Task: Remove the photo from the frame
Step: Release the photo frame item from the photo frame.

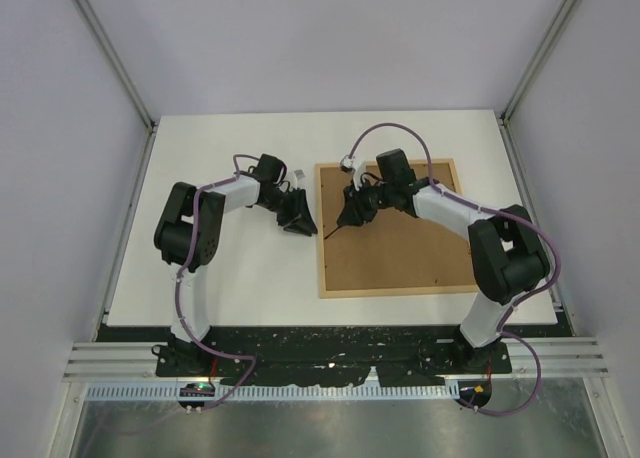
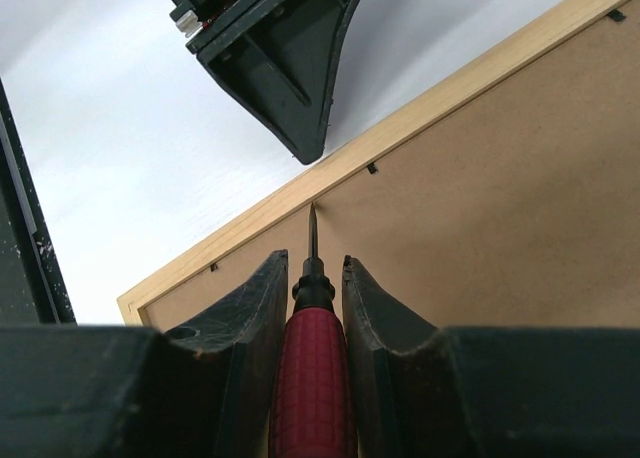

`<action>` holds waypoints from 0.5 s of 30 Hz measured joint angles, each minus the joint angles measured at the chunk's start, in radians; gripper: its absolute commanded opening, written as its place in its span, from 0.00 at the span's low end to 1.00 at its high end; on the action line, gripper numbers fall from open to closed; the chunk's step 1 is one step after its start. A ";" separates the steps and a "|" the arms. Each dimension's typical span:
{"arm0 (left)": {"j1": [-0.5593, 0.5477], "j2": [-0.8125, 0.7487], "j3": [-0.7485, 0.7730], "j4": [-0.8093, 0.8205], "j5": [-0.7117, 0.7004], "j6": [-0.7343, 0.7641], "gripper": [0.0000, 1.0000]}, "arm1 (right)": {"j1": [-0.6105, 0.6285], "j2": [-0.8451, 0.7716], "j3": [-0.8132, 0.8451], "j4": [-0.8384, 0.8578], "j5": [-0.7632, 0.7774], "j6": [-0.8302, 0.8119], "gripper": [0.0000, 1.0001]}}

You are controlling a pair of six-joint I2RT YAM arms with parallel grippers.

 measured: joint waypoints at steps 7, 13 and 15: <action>0.000 0.000 0.000 0.000 0.000 0.000 0.31 | -0.009 0.061 0.100 -0.117 -0.020 -0.006 0.07; 0.000 -0.002 0.000 0.000 0.001 -0.001 0.31 | -0.104 0.200 0.204 -0.175 -0.125 0.205 0.08; -0.001 -0.002 0.000 0.000 0.002 -0.001 0.31 | -0.148 0.237 0.207 -0.165 -0.160 0.309 0.08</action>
